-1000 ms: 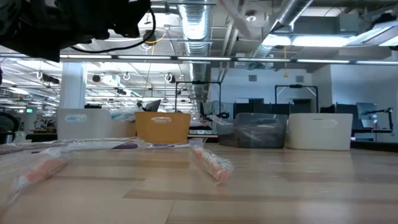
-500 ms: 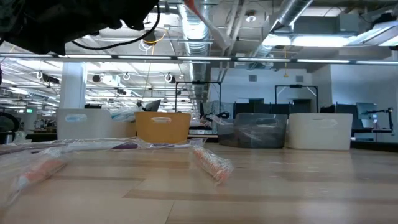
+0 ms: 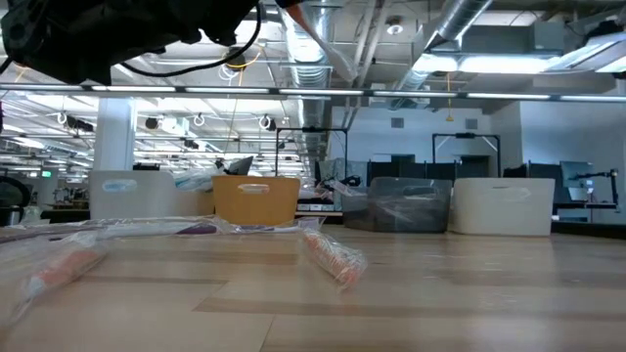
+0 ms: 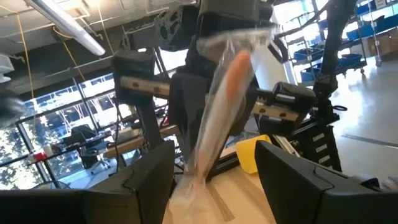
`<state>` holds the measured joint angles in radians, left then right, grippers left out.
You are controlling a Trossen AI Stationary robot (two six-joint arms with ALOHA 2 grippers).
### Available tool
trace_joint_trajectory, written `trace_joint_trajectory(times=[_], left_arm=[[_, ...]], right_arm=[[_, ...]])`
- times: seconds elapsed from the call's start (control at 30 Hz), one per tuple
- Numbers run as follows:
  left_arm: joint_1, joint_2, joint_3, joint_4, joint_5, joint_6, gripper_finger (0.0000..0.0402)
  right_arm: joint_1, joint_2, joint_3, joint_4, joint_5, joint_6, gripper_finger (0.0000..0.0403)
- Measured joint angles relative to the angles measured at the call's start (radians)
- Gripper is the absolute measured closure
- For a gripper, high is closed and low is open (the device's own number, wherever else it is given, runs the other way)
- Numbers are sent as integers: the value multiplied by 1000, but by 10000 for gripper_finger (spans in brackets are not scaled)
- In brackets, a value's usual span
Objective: Pick & Place Toothbrushes
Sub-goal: Put the orange toothbrush into the yellow bin
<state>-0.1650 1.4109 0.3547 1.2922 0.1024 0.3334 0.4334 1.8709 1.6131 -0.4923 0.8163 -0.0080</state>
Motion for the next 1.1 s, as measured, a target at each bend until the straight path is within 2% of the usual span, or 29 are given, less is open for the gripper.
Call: trace_joint_trajectory(times=[0.47,0.67,1.1], left_arm=[[0,3,16,1,2,-1,183],[1,3,38,4,81,8,183],[3,4,40,3,47,10,185]], right_arm=[[-27,0,0,0,-52,8,403],[-38,0,1,-1,-94,34,403],[-51,9,2,1,-113,35,400]])
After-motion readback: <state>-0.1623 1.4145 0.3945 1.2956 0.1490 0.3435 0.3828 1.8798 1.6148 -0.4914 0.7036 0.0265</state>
